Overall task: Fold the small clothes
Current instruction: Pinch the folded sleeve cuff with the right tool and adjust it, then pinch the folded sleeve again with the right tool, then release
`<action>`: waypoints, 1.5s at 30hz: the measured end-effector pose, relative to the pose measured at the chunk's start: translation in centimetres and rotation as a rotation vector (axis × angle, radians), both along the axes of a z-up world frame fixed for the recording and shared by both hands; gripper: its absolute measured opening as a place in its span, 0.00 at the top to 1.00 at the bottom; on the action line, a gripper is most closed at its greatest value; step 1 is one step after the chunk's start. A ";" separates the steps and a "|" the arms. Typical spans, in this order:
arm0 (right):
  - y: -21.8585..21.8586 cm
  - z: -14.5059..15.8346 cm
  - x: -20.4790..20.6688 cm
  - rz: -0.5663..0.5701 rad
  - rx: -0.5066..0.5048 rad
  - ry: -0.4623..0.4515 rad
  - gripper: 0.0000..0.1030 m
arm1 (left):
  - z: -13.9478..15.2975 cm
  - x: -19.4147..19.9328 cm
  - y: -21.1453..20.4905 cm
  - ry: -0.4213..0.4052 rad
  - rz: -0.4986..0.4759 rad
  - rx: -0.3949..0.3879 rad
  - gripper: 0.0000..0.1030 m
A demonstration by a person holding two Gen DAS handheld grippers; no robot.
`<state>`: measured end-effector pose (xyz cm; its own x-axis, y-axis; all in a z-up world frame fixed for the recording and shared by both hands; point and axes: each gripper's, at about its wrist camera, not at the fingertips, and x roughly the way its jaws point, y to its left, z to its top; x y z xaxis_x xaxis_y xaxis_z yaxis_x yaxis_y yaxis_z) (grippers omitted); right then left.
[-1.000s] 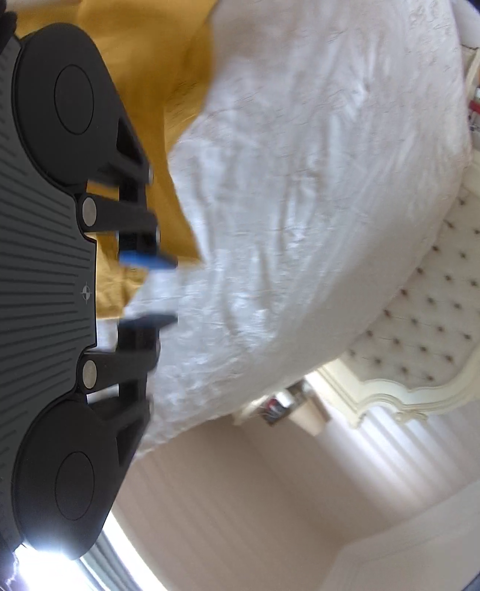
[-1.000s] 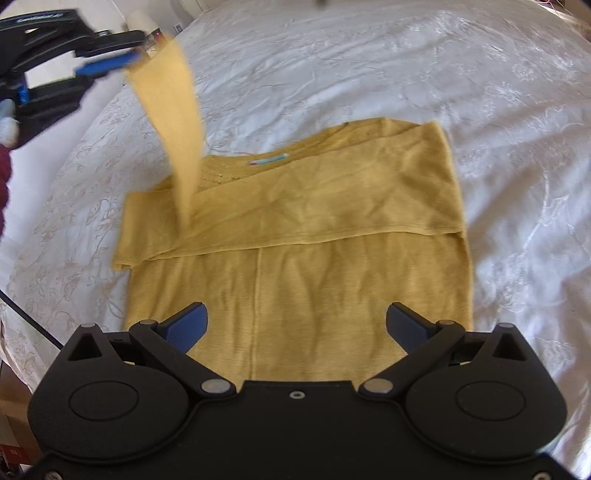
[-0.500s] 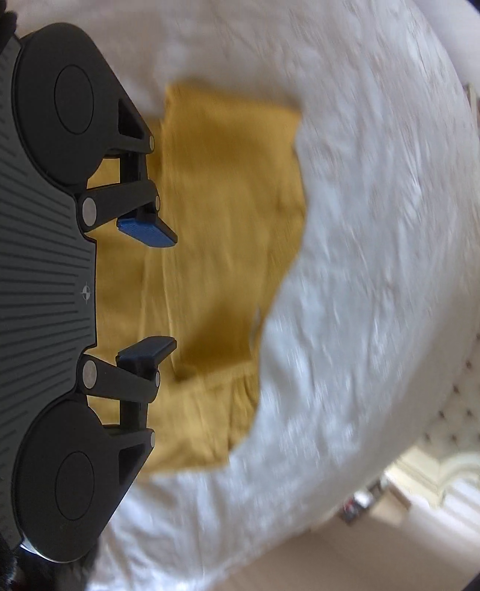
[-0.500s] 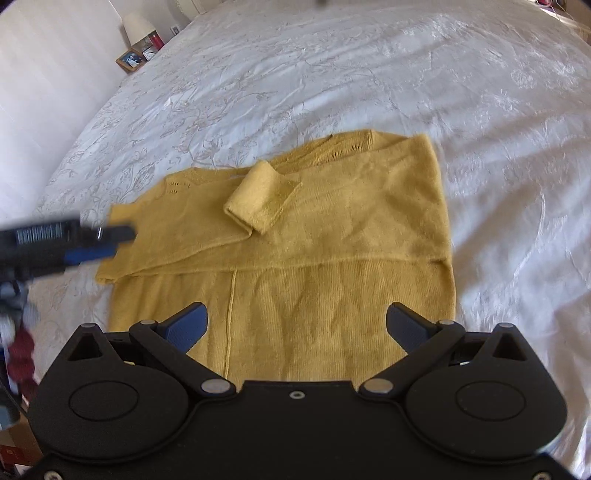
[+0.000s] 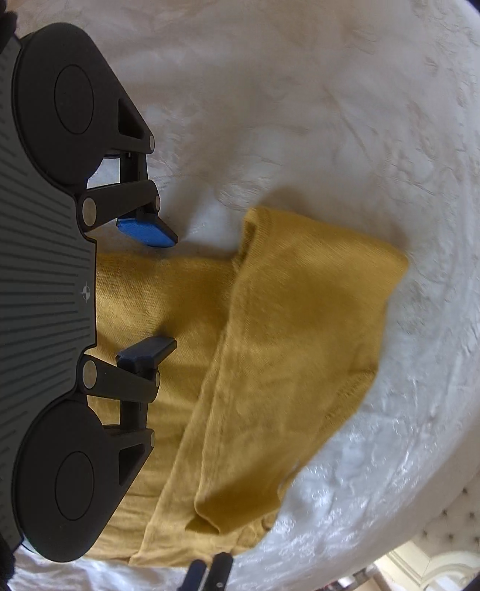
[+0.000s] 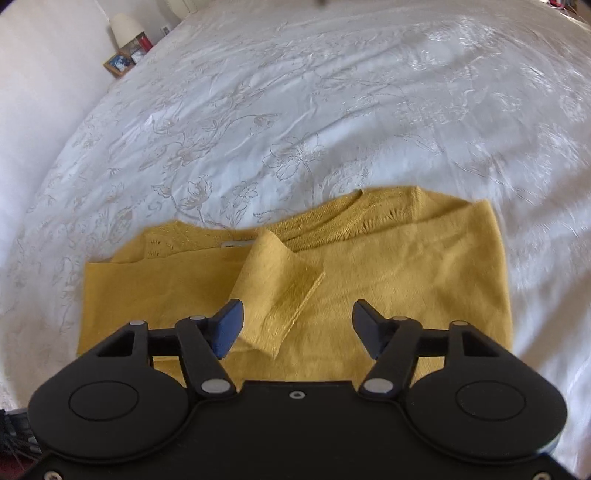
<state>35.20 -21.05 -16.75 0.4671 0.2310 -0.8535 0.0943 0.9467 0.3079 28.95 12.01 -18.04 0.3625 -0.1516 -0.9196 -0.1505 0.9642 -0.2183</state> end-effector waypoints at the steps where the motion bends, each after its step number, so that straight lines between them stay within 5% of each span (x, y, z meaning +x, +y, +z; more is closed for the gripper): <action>1: 0.0 -0.4 0.6 0.008 -0.006 0.008 0.34 | -0.4 -0.1 0.0 -0.001 -0.001 -0.001 0.49; 8: 0.2 -3.6 2.9 0.006 0.048 0.086 0.36 | -1.4 -0.3 -0.2 -0.031 -0.056 -0.051 0.21; 11: 0.6 -3.8 3.1 0.000 0.057 0.069 0.53 | -1.4 -0.3 -0.6 -0.028 -0.078 -0.036 0.16; 13: 0.7 -3.7 3.3 0.012 0.078 0.070 0.83 | -1.4 -0.3 -0.9 -0.029 -0.091 -0.024 0.13; 14: 0.8 -3.5 3.3 0.020 0.079 0.066 0.88 | -1.6 -0.1 -1.2 -0.030 -0.095 -0.018 0.12; 25: -3.6 5.1 -0.9 -0.011 0.028 -0.132 0.89 | -1.7 -0.2 -1.4 -0.034 -0.108 -0.001 0.07; 31: -7.0 1.4 -0.7 -0.058 -0.090 -0.016 0.88 | -1.7 -0.2 -1.4 -0.036 -0.110 0.009 0.07; 35: -7.9 0.1 -1.5 -0.067 0.023 -0.011 0.77 | -1.6 -0.2 -1.7 -0.034 -0.110 0.017 0.07; 39: -7.0 -1.1 -2.0 -0.026 0.105 0.004 0.44 | -1.7 -0.4 -2.1 -0.049 -0.121 0.031 0.05; 45: -5.0 -3.7 -1.3 -0.005 0.148 0.059 0.43 | -1.9 -0.6 -2.5 -0.072 -0.151 0.055 0.00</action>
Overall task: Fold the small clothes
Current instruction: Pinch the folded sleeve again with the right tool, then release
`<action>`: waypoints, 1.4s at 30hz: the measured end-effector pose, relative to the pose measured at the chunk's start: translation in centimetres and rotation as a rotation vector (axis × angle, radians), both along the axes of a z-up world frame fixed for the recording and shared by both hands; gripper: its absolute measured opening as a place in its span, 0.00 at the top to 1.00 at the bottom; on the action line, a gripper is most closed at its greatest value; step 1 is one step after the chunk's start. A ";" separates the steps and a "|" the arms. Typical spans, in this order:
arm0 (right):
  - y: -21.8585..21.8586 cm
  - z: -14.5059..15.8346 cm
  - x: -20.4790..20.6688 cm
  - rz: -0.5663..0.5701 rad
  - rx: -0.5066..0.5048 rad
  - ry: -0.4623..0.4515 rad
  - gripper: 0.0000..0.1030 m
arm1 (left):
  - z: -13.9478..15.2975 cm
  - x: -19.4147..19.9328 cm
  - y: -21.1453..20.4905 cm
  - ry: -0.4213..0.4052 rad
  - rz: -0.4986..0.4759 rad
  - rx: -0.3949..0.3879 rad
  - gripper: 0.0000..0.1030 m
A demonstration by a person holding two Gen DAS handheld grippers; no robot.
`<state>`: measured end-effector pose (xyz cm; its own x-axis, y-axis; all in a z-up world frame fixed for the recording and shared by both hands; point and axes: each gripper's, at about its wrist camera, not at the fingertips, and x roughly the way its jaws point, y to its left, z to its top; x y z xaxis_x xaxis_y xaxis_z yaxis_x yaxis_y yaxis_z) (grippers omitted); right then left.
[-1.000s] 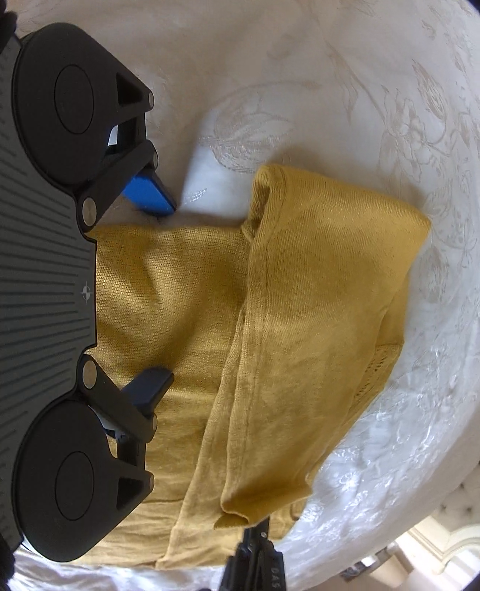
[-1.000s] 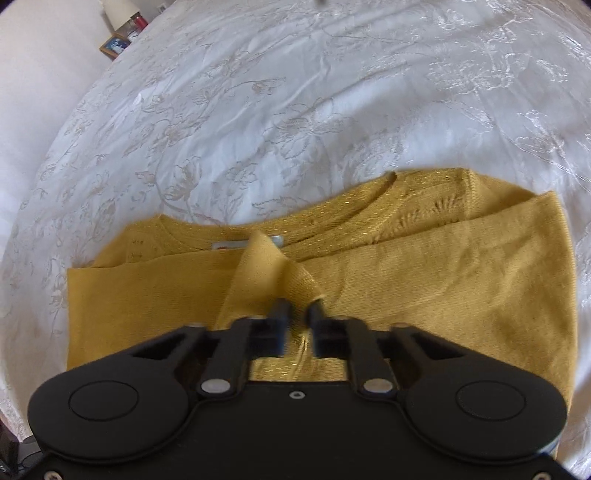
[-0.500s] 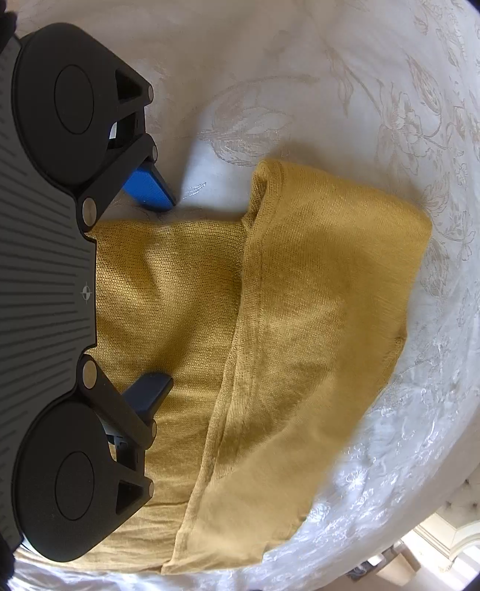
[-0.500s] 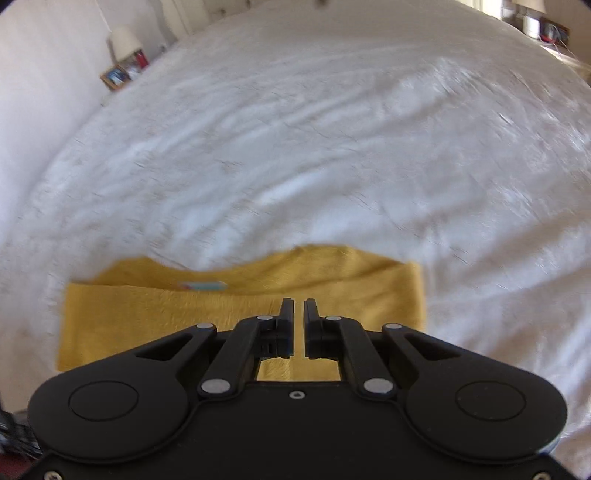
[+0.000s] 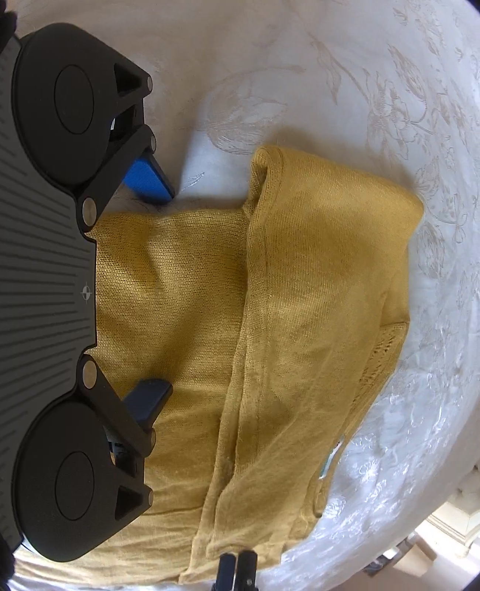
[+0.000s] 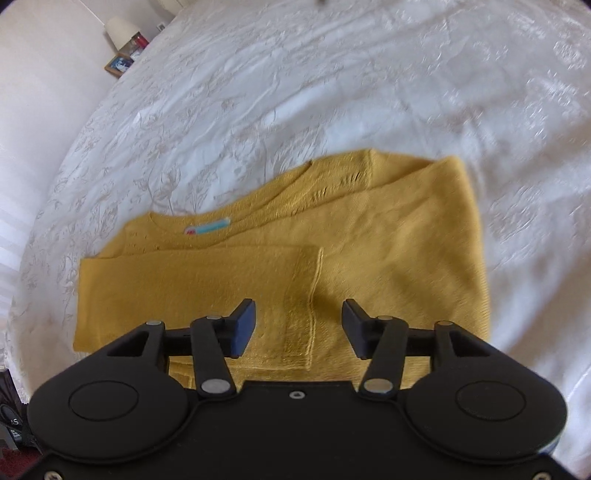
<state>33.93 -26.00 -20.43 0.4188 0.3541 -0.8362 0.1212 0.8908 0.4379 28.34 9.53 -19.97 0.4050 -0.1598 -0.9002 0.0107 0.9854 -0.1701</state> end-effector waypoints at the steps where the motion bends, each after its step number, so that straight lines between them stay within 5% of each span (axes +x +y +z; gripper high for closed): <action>1: 0.3 -0.3 0.2 0.001 -0.001 0.005 0.42 | 0.0 -0.1 0.0 -0.005 0.000 0.000 0.00; 5: 1.2 -0.3 0.7 0.009 0.008 0.002 0.44 | 0.0 -0.5 0.2 -0.028 -0.006 -0.005 0.00; 6: 1.5 -0.2 0.9 0.021 -0.001 0.007 0.59 | 0.0 -0.6 0.2 -0.032 -0.009 -0.004 0.00; 7: 1.9 0.1 1.0 0.036 -0.016 0.010 0.87 | 0.0 -0.7 0.1 -0.035 -0.010 -0.003 0.00; 11: 2.3 3.7 0.3 0.068 0.006 -0.106 0.86 | 0.2 -0.6 0.0 -0.034 -0.013 -0.004 0.00; 16: -1.0 8.5 -1.1 -0.029 -0.008 -0.219 0.86 | 1.1 -0.6 0.7 -0.031 0.012 -0.010 0.00; 20: -3.6 6.3 -0.5 -0.047 -0.125 -0.127 0.86 | 1.5 -0.6 1.3 -0.047 0.052 0.021 0.00; 26: -3.6 4.5 0.0 -0.014 -0.137 -0.083 0.86 | 2.6 -0.2 1.5 -0.045 0.039 0.066 0.01; 34: -3.1 3.3 -0.7 -0.008 -0.167 -0.054 0.85 | 7.0 2.2 -0.1 -0.233 -0.036 0.142 0.00; 42: -4.6 1.3 -1.2 -0.048 -0.210 0.020 0.85 | 3.4 6.7 0.0 -0.121 -0.034 0.203 0.01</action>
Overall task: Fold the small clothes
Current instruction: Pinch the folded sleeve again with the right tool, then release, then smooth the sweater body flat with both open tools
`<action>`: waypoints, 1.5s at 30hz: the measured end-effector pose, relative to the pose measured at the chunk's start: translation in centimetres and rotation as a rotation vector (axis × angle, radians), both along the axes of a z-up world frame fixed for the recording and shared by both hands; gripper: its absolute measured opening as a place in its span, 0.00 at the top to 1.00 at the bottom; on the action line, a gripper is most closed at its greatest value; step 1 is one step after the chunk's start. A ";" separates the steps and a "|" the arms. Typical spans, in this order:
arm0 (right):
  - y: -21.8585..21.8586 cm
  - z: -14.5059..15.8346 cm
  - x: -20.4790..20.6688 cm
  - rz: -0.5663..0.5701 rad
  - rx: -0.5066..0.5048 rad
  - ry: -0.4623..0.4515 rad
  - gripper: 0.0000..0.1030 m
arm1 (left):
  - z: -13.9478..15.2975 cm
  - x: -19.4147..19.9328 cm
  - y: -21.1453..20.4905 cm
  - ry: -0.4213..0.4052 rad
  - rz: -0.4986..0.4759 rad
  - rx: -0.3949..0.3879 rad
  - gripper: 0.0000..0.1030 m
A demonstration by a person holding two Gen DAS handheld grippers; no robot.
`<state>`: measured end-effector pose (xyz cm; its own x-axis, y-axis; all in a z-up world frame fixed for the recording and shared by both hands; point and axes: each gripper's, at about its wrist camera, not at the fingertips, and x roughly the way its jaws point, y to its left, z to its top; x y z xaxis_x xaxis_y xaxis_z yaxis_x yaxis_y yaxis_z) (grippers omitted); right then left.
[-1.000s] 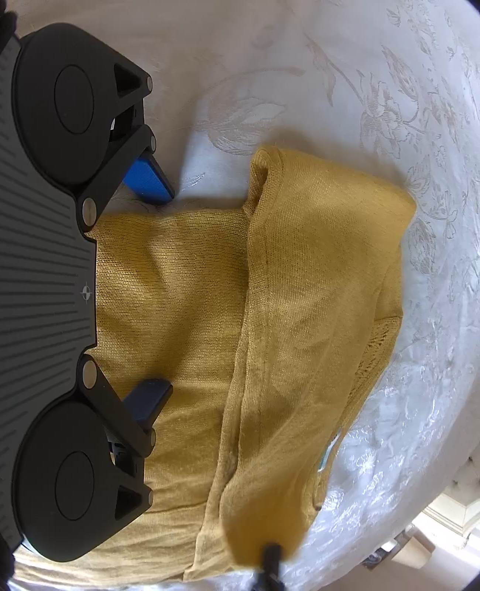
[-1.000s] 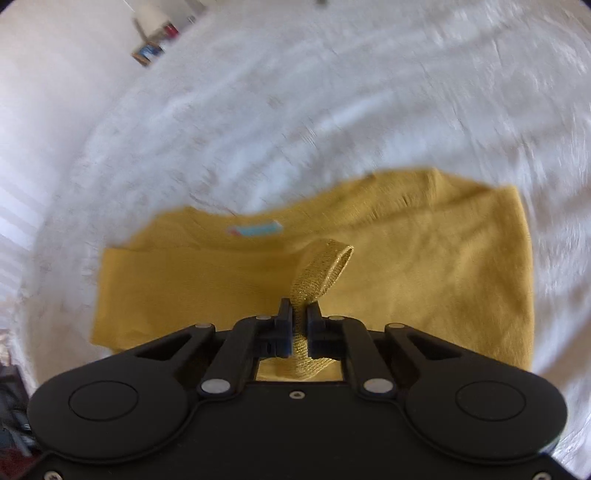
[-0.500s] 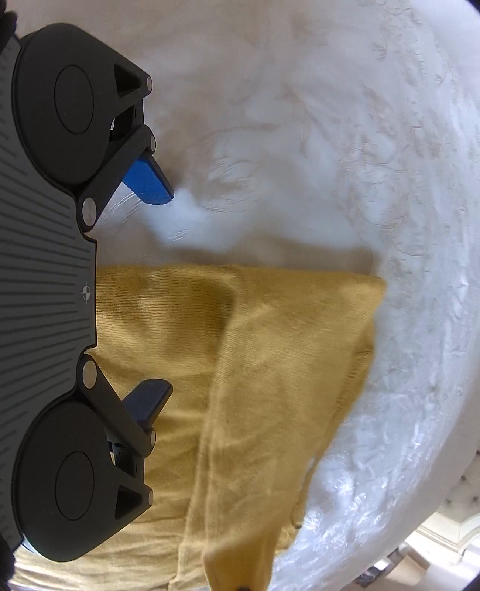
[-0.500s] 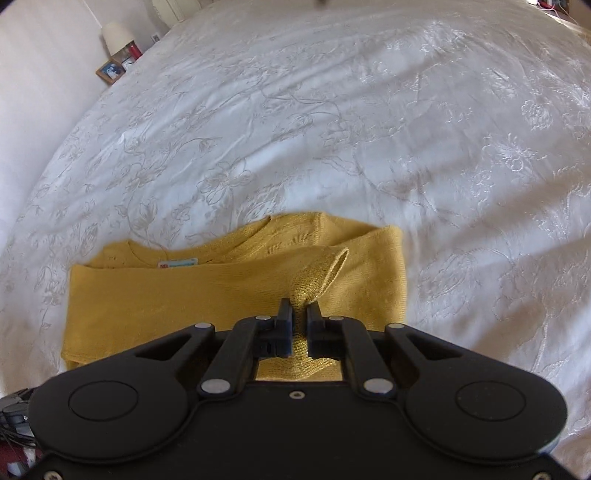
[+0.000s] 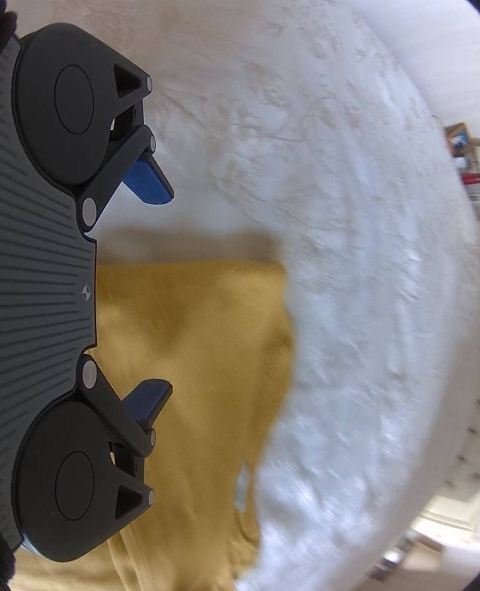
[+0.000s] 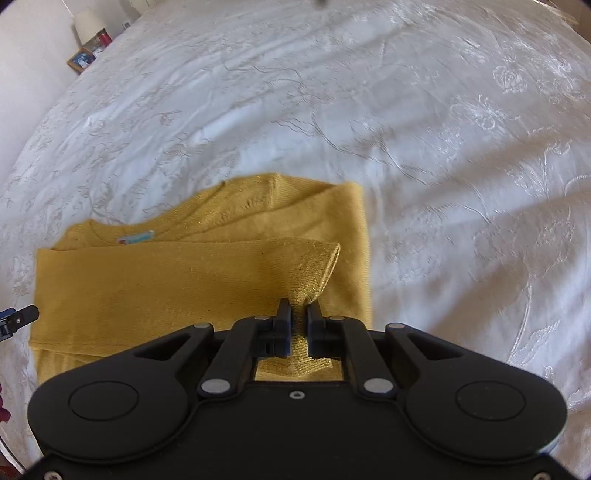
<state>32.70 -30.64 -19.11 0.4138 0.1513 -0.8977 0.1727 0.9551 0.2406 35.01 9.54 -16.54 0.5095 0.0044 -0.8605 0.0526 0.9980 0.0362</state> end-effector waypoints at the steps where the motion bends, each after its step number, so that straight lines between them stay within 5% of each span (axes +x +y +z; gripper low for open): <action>1: 0.0 -0.3 0.0 0.002 -0.002 0.008 0.84 | -0.9 0.2 0.3 0.038 0.000 0.023 0.00; 9: -0.5 -0.2 -0.3 -0.056 -0.088 0.014 0.63 | -2.0 -0.6 2.8 0.121 0.015 0.012 0.00; 11: -0.5 0.6 -0.4 -0.061 -0.103 -0.020 0.51 | -1.1 -0.6 2.8 0.117 0.029 0.035 0.01; 13: -0.3 1.5 -0.4 -0.060 -0.104 -0.065 0.27 | 0.4 -0.7 2.5 0.071 0.030 0.043 0.00; 18: 1.2 1.7 1.0 -0.019 -0.078 -0.093 0.00 | 1.9 1.7 1.1 0.003 0.009 0.009 0.00; 24: 3.2 0.3 3.0 0.050 -0.098 -0.070 0.01 | -0.3 5.5 -0.4 0.012 0.005 0.061 0.00; 33: 0.8 -3.3 3.2 -0.006 -0.140 0.052 0.01 | -2.6 8.2 4.4 0.050 0.155 0.089 0.00; 39: -0.6 -2.7 1.9 -0.048 -0.113 0.040 0.01 | -1.6 7.6 4.6 0.030 0.133 0.100 0.00; 45: -0.7 -0.7 -1.2 -0.080 -0.072 0.000 0.01 | 0.9 4.0 3.4 0.000 0.104 0.018 0.00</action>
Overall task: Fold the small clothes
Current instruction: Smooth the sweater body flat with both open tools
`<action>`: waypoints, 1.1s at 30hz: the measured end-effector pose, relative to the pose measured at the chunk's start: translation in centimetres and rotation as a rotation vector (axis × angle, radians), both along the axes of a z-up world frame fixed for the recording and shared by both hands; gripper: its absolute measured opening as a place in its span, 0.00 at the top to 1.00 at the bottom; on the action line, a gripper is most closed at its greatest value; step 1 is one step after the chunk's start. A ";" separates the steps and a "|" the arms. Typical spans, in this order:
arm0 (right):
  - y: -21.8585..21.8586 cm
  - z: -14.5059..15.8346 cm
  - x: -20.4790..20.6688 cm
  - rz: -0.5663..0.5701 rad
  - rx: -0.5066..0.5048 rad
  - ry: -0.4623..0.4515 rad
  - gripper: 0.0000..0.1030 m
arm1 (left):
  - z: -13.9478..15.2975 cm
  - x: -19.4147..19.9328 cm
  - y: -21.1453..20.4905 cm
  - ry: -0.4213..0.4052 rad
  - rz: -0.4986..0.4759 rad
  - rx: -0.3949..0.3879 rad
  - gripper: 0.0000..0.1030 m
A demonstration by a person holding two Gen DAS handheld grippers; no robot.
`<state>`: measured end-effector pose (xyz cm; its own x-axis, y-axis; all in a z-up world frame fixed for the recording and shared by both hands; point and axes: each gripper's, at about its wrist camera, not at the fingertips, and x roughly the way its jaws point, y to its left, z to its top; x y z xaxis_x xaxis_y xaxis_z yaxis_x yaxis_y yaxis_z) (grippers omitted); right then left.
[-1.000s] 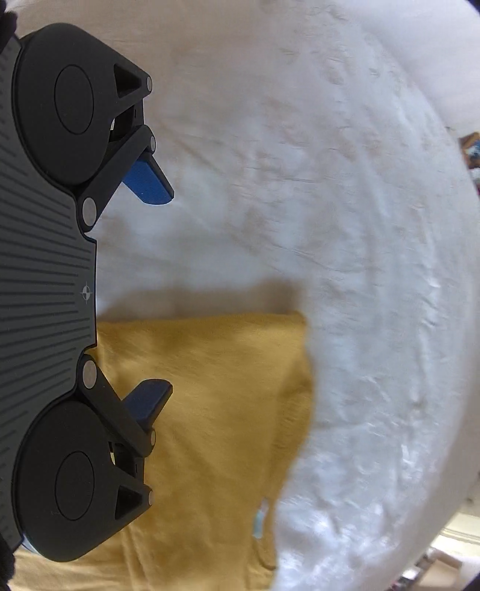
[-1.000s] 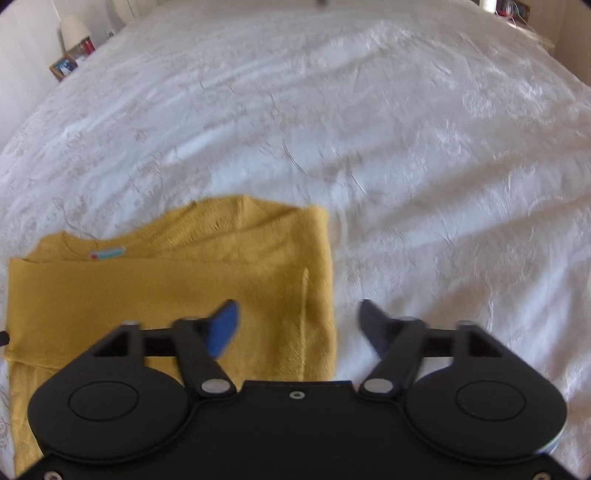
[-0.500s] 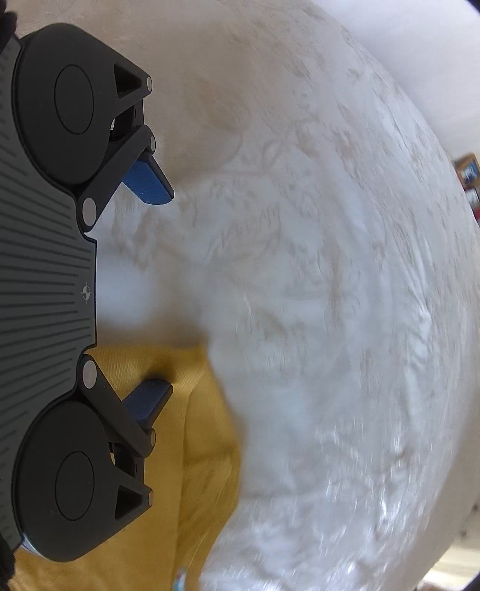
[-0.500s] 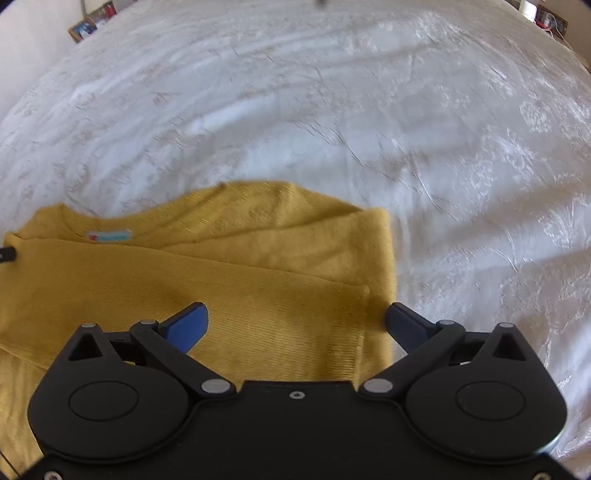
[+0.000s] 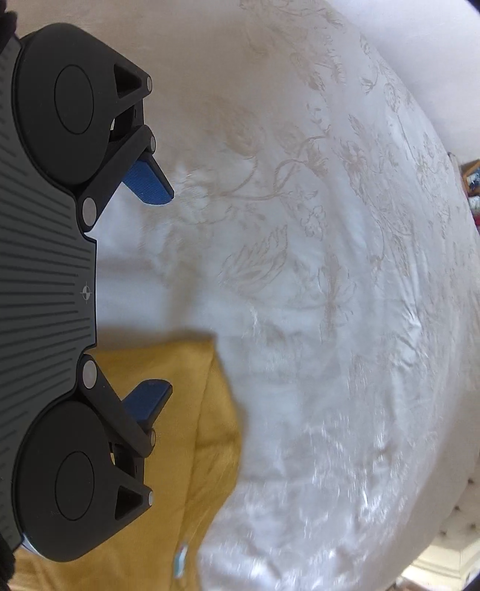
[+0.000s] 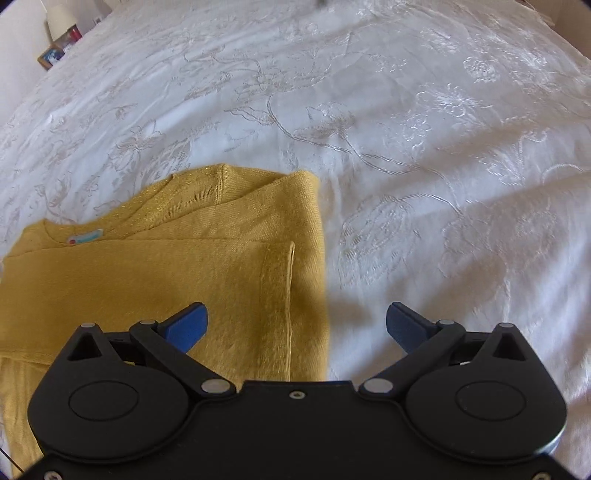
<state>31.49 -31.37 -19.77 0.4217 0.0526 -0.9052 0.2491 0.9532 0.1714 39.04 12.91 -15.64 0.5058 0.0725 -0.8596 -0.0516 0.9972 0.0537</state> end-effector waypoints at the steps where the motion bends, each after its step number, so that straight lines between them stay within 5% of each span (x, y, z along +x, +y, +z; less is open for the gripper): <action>1: 0.1 0.3 -0.7 -0.002 0.006 -0.003 0.01 | 0.5 -1.1 -0.4 -0.005 -0.012 -0.014 0.00; 11: 3.0 1.5 -7.5 0.046 0.060 0.021 0.01 | 1.1 -11.0 -4.2 0.091 -0.140 -0.074 0.00; 23: 4.7 -0.7 -15.6 0.152 0.081 0.149 0.01 | -2.8 -20.4 -3.2 0.232 -0.095 -0.057 0.00; 33: 4.2 -1.9 -20.0 0.198 0.076 0.160 0.01 | -5.0 -21.9 -2.5 0.230 -0.083 -0.100 0.00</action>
<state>11.51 -27.15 -21.68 0.2480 0.1900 -0.9500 0.0886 0.9720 0.2176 17.11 10.40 -20.63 0.2968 -0.0520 -0.9535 0.0327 0.9985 -0.0443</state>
